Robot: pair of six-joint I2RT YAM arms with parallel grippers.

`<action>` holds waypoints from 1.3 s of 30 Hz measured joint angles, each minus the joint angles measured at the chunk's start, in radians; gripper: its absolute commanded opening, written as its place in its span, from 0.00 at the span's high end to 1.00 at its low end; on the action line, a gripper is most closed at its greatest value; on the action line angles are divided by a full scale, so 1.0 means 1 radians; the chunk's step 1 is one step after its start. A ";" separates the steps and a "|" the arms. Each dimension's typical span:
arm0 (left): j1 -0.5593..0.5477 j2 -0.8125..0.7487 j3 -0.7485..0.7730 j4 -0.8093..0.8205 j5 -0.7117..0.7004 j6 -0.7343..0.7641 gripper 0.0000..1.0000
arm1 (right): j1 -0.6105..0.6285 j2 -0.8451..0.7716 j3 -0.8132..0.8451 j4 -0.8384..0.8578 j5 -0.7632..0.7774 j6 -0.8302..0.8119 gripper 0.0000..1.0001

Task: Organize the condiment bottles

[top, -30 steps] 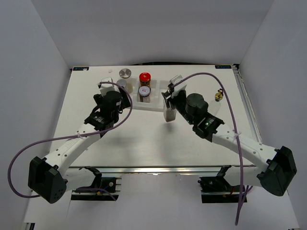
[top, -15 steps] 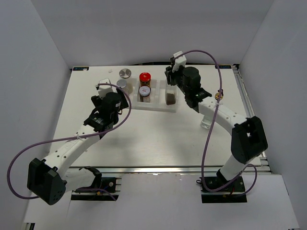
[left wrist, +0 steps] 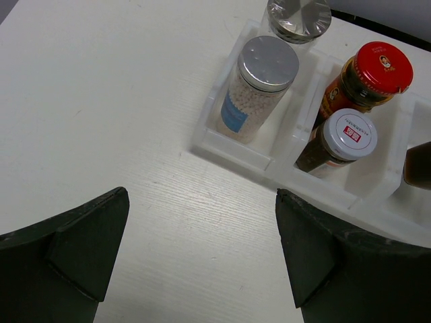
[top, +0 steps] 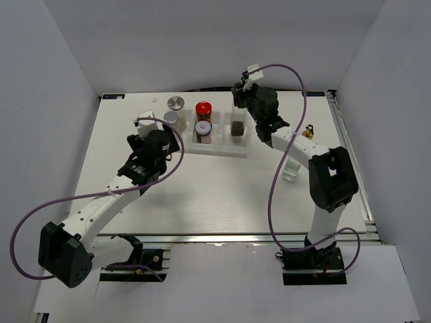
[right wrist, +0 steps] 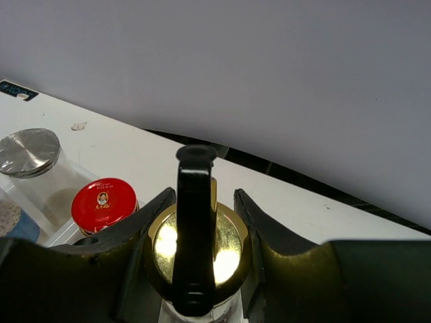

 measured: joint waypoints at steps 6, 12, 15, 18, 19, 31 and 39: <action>0.000 0.001 0.000 0.000 -0.003 0.000 0.02 | 0.008 0.083 0.001 0.092 0.043 0.021 1.00; 0.000 0.003 0.000 0.000 -0.006 0.003 0.02 | 0.018 0.134 0.009 0.164 0.099 -0.002 1.00; 0.000 0.009 0.000 0.000 -0.006 0.004 0.02 | 0.021 0.166 0.045 0.188 0.113 -0.011 1.00; 0.000 0.012 0.000 0.000 -0.006 0.007 0.02 | 0.021 0.178 0.057 0.207 0.116 -0.012 1.00; 0.000 0.012 0.000 0.000 -0.006 0.008 0.02 | 0.021 0.179 0.057 0.209 0.117 -0.011 1.00; 0.000 0.012 0.000 0.000 -0.005 0.011 0.02 | 0.021 0.178 0.058 0.262 0.139 -0.011 0.36; 0.000 0.012 0.000 0.001 -0.002 0.011 0.02 | 0.027 0.163 0.058 0.223 0.146 -0.022 0.11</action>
